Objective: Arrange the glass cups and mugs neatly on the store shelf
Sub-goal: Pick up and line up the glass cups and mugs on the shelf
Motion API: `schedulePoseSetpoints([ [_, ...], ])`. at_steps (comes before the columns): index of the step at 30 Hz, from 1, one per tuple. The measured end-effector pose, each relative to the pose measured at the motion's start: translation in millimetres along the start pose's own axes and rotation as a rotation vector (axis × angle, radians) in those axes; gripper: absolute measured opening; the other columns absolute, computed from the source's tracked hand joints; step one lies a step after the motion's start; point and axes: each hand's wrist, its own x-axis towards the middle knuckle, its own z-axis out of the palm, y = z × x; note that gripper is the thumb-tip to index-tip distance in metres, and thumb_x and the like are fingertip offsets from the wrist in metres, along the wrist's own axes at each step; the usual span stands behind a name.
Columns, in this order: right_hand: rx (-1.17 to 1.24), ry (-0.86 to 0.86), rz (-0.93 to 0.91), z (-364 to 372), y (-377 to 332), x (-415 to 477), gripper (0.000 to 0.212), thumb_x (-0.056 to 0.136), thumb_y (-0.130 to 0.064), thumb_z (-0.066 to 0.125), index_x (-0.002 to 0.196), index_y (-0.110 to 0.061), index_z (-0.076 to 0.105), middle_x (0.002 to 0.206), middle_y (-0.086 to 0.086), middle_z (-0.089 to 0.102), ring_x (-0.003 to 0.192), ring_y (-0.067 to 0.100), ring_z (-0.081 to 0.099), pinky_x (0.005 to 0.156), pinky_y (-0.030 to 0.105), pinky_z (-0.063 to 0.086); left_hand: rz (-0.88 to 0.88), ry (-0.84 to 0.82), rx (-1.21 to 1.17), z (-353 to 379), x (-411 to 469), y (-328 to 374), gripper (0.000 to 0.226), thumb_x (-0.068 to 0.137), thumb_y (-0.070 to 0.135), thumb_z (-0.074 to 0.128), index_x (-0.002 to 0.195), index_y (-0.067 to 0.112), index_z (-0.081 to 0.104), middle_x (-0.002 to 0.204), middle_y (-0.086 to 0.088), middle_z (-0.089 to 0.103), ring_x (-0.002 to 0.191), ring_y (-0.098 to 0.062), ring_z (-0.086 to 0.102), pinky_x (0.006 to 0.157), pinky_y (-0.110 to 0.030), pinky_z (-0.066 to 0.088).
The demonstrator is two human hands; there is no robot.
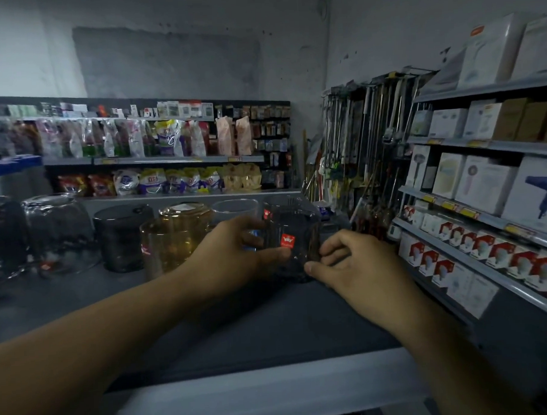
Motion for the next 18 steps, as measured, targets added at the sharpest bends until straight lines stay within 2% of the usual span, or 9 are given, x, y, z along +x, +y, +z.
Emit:
schedulePoseSetpoints([
  [3, -0.006, -0.018, 0.006, 0.3, -0.9, 0.9, 0.033, 0.083, -0.039, 0.081, 0.107, -0.021, 0.068, 0.091, -0.009, 0.068, 0.079, 0.006, 0.067, 0.077, 0.029, 0.058, -0.003, 0.019, 0.017, -0.1, 0.6, -3.2, 0.043, 0.077, 0.032, 0.085, 0.116, 0.021, 0.071, 0.102, -0.002, 0.077, 0.091, -0.017, 0.076, 0.089, -0.044, 0.061],
  [5, -0.005, -0.032, 0.004, 0.1, -1.3, 0.5, 0.038, 0.083, -0.039, 0.080, 0.113, -0.020, 0.068, 0.095, -0.009, 0.069, 0.081, 0.006, 0.067, 0.080, 0.030, 0.059, 0.017, 0.020, 0.014, 0.0, 0.4, -4.0, 0.037, 0.081, 0.028, 0.084, 0.115, 0.021, 0.072, 0.101, -0.002, 0.077, 0.091, -0.018, 0.076, 0.091, -0.044, 0.060],
  [10, -0.023, -0.060, -0.003, -0.8, -4.8, -2.9, 0.045, 0.086, -0.040, 0.078, 0.125, -0.021, 0.066, 0.109, -0.010, 0.069, 0.090, 0.003, 0.067, 0.083, 0.023, 0.056, 0.020, 0.029, 0.073, 0.4, -0.2, -5.8, 0.045, 0.082, 0.027, 0.084, 0.125, 0.024, 0.069, 0.108, 0.001, 0.075, 0.097, -0.014, 0.074, 0.096, -0.042, 0.057],
  [12, -0.004, -0.076, -0.008, -1.3, -7.1, -5.5, 0.036, 0.088, -0.037, 0.076, 0.119, -0.023, 0.069, 0.106, -0.010, 0.070, 0.087, 0.004, 0.068, 0.082, 0.025, 0.057, 0.027, 0.019, 0.067, 1.0, -2.1, -5.0, 0.040, 0.083, 0.020, 0.082, 0.121, 0.026, 0.071, 0.105, 0.005, 0.077, 0.096, -0.010, 0.074, 0.098, -0.040, 0.056],
  [15, 0.021, -0.102, -0.023, -1.5, -8.2, -7.3, 0.012, 0.090, -0.034, 0.074, 0.101, -0.029, 0.072, 0.087, -0.008, 0.075, 0.074, 0.010, 0.071, 0.077, 0.037, 0.060, 0.044, 0.008, 0.107, 0.5, -3.4, -3.6, 0.040, 0.084, 0.018, 0.081, 0.120, 0.030, 0.071, 0.103, 0.010, 0.077, 0.096, -0.004, 0.072, 0.099, -0.036, 0.055],
  [18, 0.009, -0.114, -0.039, -2.7, -9.1, -7.3, 0.012, 0.091, -0.034, 0.073, 0.100, -0.026, 0.073, 0.084, -0.005, 0.074, 0.072, 0.010, 0.070, 0.074, 0.034, 0.059, 0.041, -0.039, 0.165, -3.5, -6.5, 3.8, 0.043, 0.085, 0.023, 0.080, 0.126, 0.029, 0.068, 0.111, 0.009, 0.075, 0.104, -0.006, 0.070, 0.101, -0.038, 0.054],
])
